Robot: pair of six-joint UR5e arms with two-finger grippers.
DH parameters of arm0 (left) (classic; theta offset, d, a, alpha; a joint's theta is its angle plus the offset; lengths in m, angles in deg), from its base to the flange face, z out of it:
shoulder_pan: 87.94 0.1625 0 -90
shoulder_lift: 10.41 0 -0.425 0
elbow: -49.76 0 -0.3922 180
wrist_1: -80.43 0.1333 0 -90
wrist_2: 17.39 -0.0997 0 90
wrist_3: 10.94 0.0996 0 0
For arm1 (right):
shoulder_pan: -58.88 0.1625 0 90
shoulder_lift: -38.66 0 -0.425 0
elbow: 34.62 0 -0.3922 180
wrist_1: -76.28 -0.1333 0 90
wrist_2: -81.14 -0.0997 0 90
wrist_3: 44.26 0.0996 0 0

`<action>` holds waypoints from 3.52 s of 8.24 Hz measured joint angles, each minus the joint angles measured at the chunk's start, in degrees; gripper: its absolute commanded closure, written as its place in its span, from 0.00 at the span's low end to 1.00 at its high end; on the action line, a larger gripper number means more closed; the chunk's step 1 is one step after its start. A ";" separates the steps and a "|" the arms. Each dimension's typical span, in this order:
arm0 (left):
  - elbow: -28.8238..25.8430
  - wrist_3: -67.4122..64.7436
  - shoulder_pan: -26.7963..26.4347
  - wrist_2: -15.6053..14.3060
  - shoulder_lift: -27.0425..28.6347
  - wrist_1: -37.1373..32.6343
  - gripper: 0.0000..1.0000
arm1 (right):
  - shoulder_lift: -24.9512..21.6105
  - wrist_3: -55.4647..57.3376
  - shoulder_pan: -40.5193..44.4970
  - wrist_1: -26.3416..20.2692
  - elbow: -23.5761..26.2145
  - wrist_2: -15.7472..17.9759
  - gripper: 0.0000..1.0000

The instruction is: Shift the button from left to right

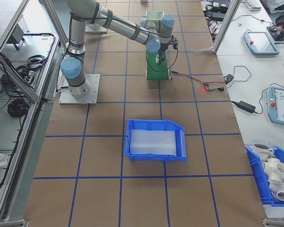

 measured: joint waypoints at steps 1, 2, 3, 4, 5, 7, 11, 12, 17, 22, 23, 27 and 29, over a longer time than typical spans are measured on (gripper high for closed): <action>-0.10 0.76 -0.01 0.15 -0.15 -0.02 0.00 | -0.42 -3.13 -1.24 -1.11 -0.10 1.08 1.00; -0.08 1.67 -0.02 0.35 -0.38 -0.03 0.00 | -1.21 -7.45 -3.60 -2.29 -0.43 1.67 1.00; -0.03 3.00 -0.02 0.54 -0.50 -0.03 0.00 | -2.26 -12.43 -6.88 -3.57 -1.20 1.76 1.00; 0.09 3.96 -0.02 0.61 -0.53 -0.03 0.00 | -3.38 -20.24 -11.05 -6.52 -2.83 1.87 1.00; 0.20 4.41 -0.02 0.66 -0.51 0.01 0.00 | -4.78 -29.55 -15.91 -9.66 -4.54 2.22 1.00; 0.23 4.70 -0.02 0.40 -0.80 0.07 0.00 | -6.77 -49.16 -25.65 -12.07 -6.18 2.61 1.00; 0.24 4.97 -2.96 0.66 -0.10 0.43 0.00 | -8.28 -82.33 -42.76 -10.11 -7.55 2.38 1.00; 0.19 4.76 -3.86 0.78 0.16 0.60 0.00 | -7.69 -91.67 -46.33 -7.64 -7.56 1.95 1.00; 0.25 4.58 -4.67 4.11 1.55 0.76 0.00 | 3.74 -122.07 -54.66 4.73 -7.11 -1.25 1.00; 0.50 4.99 -4.68 4.14 1.28 0.90 0.00 | 7.70 -128.71 -55.28 7.64 -6.61 -1.28 0.00; 0.52 5.02 -4.68 4.21 1.28 1.16 0.00 | 7.49 -128.74 -55.41 7.50 -6.59 -1.40 0.00; 0.63 4.91 -4.68 4.39 1.31 1.45 0.00 | 1.13 -123.33 -55.91 3.20 -6.53 -3.20 0.00; 0.65 4.81 -4.68 4.41 1.41 1.46 0.00 | -6.02 -112.09 -55.64 -5.55 -6.44 -4.79 0.00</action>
